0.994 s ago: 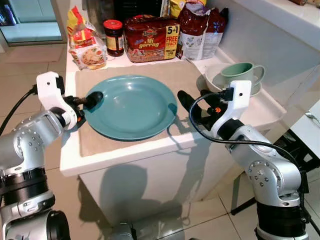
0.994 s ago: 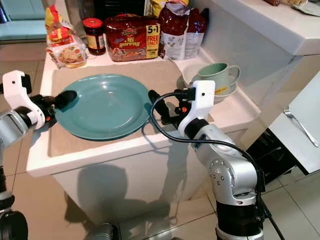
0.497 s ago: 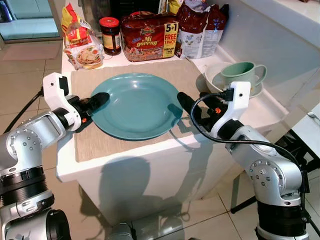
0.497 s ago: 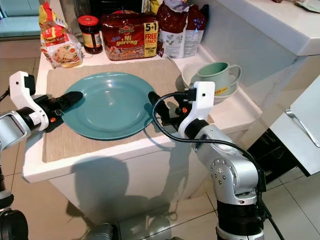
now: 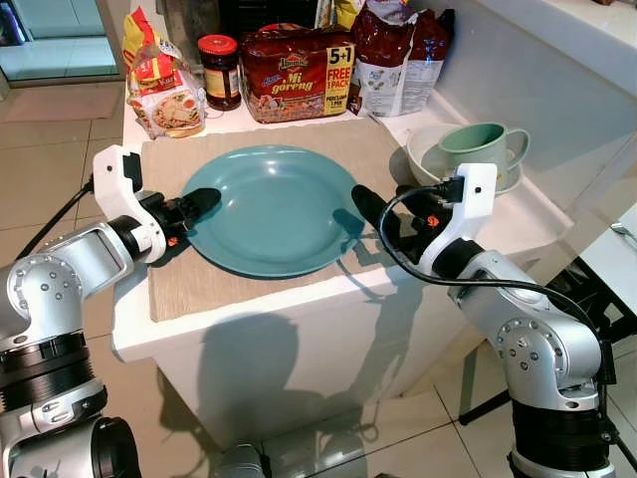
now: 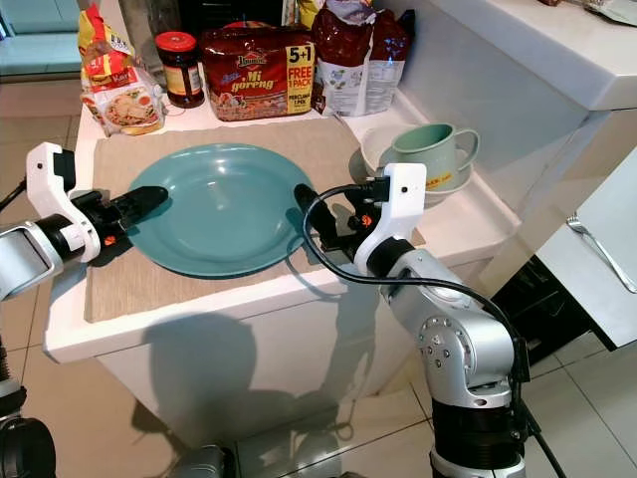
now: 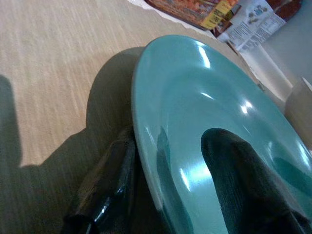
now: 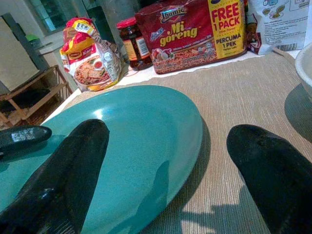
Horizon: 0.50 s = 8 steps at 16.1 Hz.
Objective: Setting the table
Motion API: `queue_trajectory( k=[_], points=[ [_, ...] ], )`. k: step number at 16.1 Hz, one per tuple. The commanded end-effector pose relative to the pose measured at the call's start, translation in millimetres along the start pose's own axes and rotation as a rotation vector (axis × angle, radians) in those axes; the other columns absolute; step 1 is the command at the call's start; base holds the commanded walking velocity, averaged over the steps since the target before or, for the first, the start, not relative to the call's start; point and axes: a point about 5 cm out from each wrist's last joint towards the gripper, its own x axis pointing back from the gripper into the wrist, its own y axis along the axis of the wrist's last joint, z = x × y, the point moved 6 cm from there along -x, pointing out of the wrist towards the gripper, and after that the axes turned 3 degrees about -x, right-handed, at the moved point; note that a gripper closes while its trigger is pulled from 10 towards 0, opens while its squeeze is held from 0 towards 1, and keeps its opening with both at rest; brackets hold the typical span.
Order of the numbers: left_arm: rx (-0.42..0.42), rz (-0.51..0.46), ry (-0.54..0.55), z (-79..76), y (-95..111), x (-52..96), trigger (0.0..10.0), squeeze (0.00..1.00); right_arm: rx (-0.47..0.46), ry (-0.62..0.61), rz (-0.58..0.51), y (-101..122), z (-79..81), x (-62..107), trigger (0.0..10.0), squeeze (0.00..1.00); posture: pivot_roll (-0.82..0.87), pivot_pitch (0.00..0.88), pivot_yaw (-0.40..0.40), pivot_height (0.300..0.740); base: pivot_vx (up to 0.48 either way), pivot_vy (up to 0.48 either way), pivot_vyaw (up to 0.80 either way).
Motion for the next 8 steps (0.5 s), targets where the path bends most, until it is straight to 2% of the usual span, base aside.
queue_trajectory(
  k=[1,8],
  points=[
    [-0.013,0.000,-0.025,-7.3,2.7,1.5,0.0,0.00,-0.004,-0.006,-0.002,3.1,-1.3,-0.9,10.0,0.00,0.10,0.056,-0.054,0.740,0.000,0.000,0.00],
    [0.011,0.012,-0.031,-8.9,0.9,2.7,0.0,0.00,-0.010,-0.014,0.002,1.8,-3.0,-0.8,10.0,0.00,0.10,0.053,-0.050,0.740,0.000,0.000,0.00]
  ],
)
